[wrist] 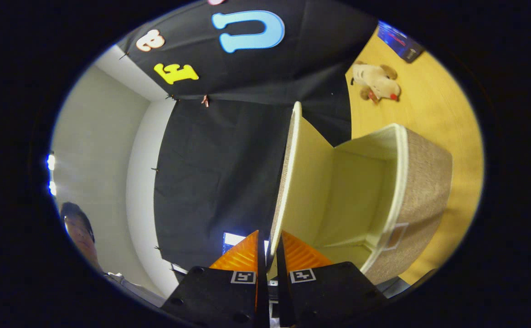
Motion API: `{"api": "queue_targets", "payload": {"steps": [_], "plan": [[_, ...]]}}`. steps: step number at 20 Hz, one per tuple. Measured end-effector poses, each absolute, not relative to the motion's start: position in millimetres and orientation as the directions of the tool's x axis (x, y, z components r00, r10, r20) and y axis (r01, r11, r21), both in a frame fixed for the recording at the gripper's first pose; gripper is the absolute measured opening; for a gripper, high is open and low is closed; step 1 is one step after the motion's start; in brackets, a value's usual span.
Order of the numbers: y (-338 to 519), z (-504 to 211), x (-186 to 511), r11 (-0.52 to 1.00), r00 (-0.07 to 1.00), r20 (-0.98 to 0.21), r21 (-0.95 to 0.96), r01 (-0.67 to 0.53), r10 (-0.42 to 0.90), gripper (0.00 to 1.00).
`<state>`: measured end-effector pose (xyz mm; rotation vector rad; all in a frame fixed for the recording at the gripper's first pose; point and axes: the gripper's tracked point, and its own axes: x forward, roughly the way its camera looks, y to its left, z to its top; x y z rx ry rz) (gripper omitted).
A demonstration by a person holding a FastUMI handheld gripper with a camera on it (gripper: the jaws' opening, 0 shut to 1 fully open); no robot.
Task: Open the storage box then place both shoes into the box .Put the left shoe in first, then the right shoe, with the right side of both shoes facing outward in a uniform manner.
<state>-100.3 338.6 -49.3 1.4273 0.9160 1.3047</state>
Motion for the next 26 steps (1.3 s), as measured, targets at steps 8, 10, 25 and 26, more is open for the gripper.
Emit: {"api": "queue_targets", "payload": {"steps": [8,10,25,26], "plan": [[442,33,-94,-0.168,0.152,0.187,0.977,-0.131,0.971,0.07],[475,44,-92,-0.146,0.148,0.165,0.981,-0.129,0.975,0.07],[533,-12,-96,0.146,0.125,-0.114,0.945,-0.292,0.986,0.7],[524,-17,-93,0.167,0.141,-0.129,0.937,-0.307,0.982,0.83]]}}
